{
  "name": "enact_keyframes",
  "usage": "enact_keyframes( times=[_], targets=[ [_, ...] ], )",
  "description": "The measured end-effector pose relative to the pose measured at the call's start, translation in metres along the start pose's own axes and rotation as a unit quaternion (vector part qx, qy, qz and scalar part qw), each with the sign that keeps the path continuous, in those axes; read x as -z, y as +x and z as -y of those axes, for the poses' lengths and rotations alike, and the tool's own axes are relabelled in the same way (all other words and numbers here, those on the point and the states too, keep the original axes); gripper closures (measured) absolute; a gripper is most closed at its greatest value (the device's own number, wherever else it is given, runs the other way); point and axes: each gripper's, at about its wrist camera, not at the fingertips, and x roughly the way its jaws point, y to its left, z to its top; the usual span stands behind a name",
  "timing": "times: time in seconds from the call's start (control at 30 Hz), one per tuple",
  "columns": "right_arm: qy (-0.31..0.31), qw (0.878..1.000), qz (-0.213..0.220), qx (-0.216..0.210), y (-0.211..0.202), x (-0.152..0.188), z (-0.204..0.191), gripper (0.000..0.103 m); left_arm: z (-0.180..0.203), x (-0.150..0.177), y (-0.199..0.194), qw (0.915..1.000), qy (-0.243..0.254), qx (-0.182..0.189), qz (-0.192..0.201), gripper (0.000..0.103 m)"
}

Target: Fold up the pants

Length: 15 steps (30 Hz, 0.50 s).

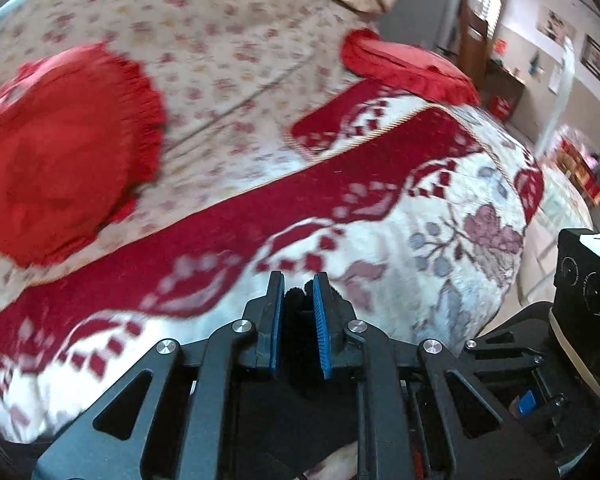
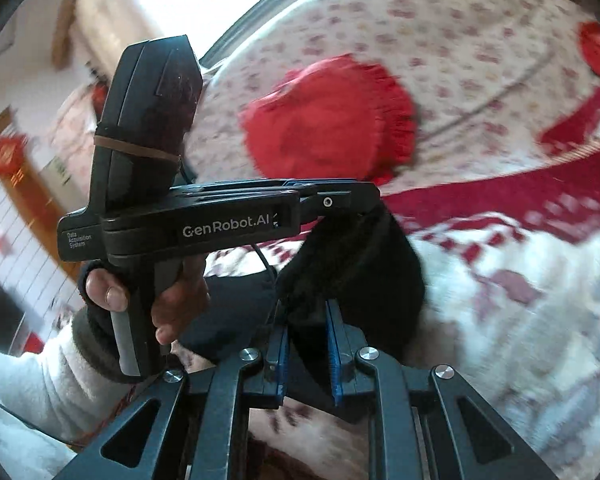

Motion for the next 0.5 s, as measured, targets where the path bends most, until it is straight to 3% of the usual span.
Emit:
enact_keyframes(
  times=[0.27,0.5],
  targets=[
    [-0.045,0.994,-0.085,-0.057,0.079,0.016,-0.048,0.088,-0.08,0.067,-0.043,0.9935,-0.11,-0.03,-0.005,0.089],
    [-0.037,0.984,-0.167,-0.048,0.157,0.04,-0.047,0.085,-0.121,0.114,-0.049,0.9794,-0.194,-0.053,-0.023,0.089]
  ],
)
